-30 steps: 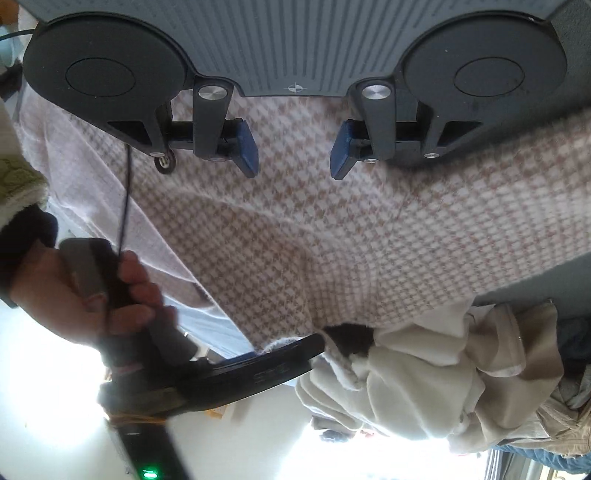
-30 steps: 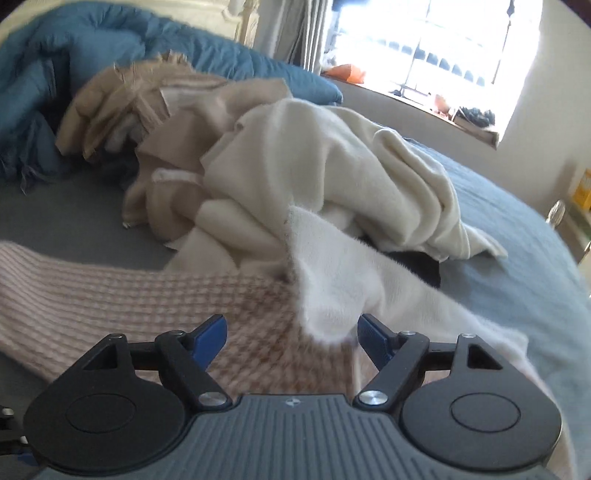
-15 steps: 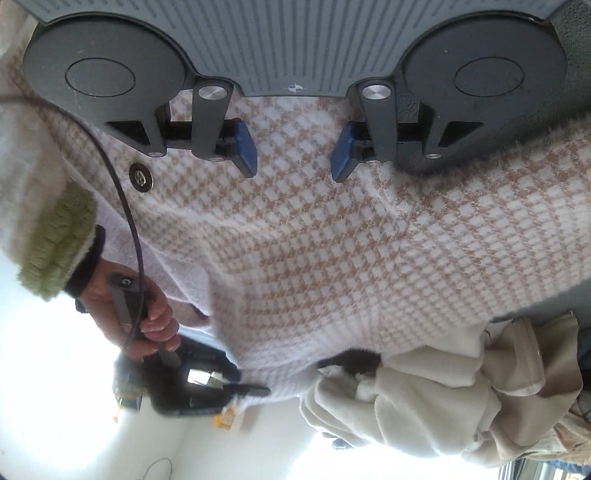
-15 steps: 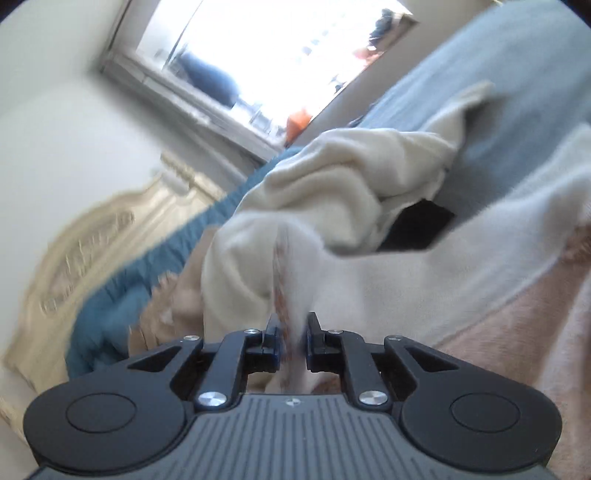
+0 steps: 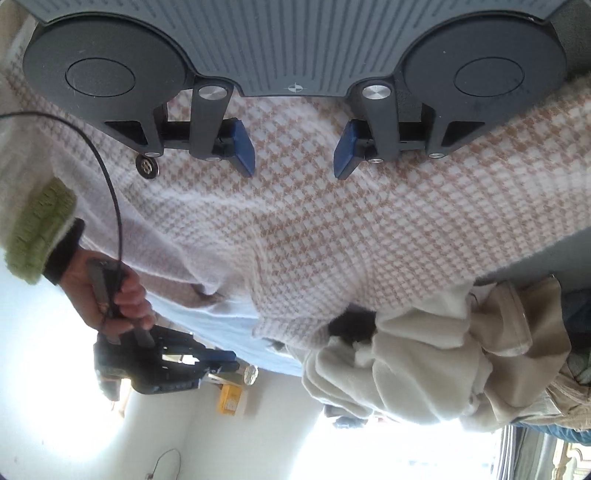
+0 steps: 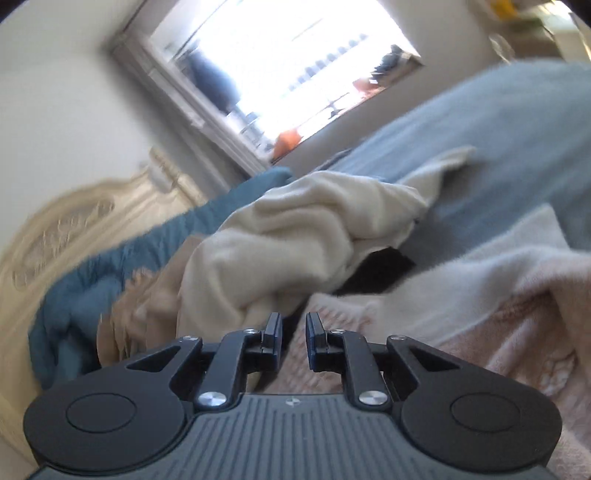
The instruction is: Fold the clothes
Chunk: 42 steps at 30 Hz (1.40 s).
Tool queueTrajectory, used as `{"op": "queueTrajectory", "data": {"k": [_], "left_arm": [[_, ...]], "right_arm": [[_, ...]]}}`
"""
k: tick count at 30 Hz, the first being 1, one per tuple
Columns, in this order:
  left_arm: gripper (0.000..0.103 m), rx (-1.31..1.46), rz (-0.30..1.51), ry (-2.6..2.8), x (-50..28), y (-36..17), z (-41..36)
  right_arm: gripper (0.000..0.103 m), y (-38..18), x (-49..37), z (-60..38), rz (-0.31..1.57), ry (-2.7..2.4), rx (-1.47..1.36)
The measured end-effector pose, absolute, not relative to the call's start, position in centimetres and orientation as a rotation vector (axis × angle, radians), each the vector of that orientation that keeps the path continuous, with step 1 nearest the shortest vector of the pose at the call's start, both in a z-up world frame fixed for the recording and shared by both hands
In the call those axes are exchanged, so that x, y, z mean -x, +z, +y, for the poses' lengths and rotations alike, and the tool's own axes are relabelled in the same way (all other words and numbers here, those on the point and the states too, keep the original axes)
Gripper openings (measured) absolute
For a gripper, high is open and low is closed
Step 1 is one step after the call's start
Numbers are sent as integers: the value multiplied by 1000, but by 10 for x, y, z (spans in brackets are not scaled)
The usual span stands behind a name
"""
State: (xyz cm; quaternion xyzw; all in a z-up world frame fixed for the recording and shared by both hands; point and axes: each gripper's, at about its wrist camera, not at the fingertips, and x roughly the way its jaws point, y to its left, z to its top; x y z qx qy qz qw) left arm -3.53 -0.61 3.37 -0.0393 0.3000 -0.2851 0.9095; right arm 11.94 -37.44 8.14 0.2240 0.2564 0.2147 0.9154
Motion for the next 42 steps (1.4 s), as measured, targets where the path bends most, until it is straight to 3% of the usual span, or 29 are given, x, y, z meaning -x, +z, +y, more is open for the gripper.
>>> {"op": "queueTrajectory", "data": {"k": [4,7,9,11,16,19,21,24,29,32,34,38,42], "left_arm": [[56,79,618,-502,14,28,-1],[56,49,674,-404,-2,12,4],[57,76,678,-404,-6,6,12],[58,96,673,-416,-6,4,18],[62,90,657,-413,-4,7,22],[62,98,630,-383,-5,8,28],[62,109,631,-344,-11,4,33],[62,137,637,-296,-18,-2,42],[62,138,615,-289,-15,-6,50],[62,138,606,-301,-14,-7,52],[62,156,603,-305,-14,-8,53],[62,169,594,-303,-12,-9,54],[62,169,588,-299,-10,-10,55]], "right_arm": [[24,74,-90,-278,636,609,89],[23,33,-99,-250,763,614,238],[17,12,-124,-261,816,563,199],[0,10,-138,-284,819,554,54],[0,27,-151,-315,817,424,-69],[20,54,-139,-299,755,404,-12],[21,59,-148,-283,749,420,-14],[21,64,-163,-260,747,430,-11],[19,7,-218,-287,840,102,36],[18,19,-211,-301,835,76,-53],[23,39,-197,-285,788,72,31],[23,77,-173,-240,730,278,51],[22,56,-179,-194,853,399,113]]}}
